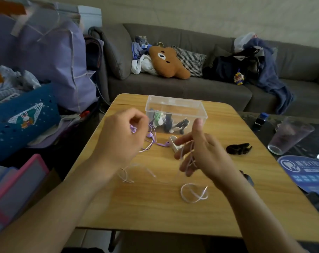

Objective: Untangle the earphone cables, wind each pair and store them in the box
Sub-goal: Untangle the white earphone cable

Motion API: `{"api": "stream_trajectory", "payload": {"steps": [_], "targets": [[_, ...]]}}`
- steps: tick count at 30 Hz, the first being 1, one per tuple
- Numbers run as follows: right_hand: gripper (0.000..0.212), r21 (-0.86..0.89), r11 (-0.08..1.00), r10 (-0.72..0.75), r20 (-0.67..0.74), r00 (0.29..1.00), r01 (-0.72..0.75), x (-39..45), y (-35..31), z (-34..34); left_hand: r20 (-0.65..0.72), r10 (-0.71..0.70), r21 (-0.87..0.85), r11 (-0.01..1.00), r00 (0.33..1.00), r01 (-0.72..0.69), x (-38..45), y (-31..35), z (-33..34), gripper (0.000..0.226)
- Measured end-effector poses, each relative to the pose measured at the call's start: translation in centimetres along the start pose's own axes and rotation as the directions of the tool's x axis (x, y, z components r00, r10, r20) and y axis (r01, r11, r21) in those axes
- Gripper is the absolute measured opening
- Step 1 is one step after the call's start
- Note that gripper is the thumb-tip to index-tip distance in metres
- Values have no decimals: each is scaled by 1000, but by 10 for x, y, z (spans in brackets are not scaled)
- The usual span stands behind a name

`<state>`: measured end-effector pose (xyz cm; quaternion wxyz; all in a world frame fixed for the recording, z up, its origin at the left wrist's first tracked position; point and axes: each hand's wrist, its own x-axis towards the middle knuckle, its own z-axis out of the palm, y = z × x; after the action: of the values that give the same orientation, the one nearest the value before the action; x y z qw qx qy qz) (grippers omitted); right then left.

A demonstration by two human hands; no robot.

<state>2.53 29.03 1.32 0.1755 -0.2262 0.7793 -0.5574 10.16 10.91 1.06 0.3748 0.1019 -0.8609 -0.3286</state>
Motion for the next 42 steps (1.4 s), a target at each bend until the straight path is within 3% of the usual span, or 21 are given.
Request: {"api": "stream_trajectory", "payload": {"steps": [3,8,11,13,15,21,23,25,28,29,31,33,35,37,39,40,42], "targets": [[72,322,943,52,99,994,-81,-3,-5,6,215,108,-213,975,971,-62,-15,33,4,23],[61,528,832,141,100,985,-172,3,-3,3,416,141,-67,990,898,-125,-21,26,15,14],[54,433,885,148,84,985,-170,5,0,0,389,75,-88,995,918,-44,-16,14,18,12],[41,295,945,130,51,990,-139,7,3,-7,383,-105,-234,950,918,206,-9,9,16,14],[33,172,978,115,38,993,-120,8,7,-15,403,-251,-365,838,880,406,-4,3,16,15],[52,86,978,176,123,977,-188,7,7,-29,350,-435,-456,694,830,557,1,-15,12,23],[63,19,982,186,73,980,-188,7,6,-27,383,-462,-409,691,800,596,0,-16,12,29],[63,-170,976,129,-72,989,-139,8,7,-22,409,-455,-233,786,791,572,-4,-16,12,28],[33,-414,909,-123,-175,977,40,3,7,-12,433,-340,209,939,835,274,-9,-11,9,38],[26,-418,901,-188,-133,973,117,0,6,-10,488,-312,310,935,815,172,-12,-7,7,44],[24,-408,882,-212,100,972,235,-6,3,-2,622,-336,435,899,707,45,-17,1,5,50],[37,-532,799,-73,376,924,280,-8,6,9,703,-430,535,845,566,-23,-23,7,5,50],[48,-670,667,32,463,886,326,-6,18,20,731,-499,578,816,466,-32,-27,7,8,51],[28,-715,606,-13,428,904,348,-1,26,25,742,-523,558,829,419,46,-27,2,10,62],[13,-742,592,-26,372,928,314,2,27,22,742,-520,514,846,423,139,-28,-2,12,74],[13,-733,624,8,353,936,271,4,26,19,738,-505,483,859,448,173,-28,-4,13,76],[15,-577,815,142,289,947,55,5,24,13,734,-426,371,904,528,214,-28,-4,18,67]]}}
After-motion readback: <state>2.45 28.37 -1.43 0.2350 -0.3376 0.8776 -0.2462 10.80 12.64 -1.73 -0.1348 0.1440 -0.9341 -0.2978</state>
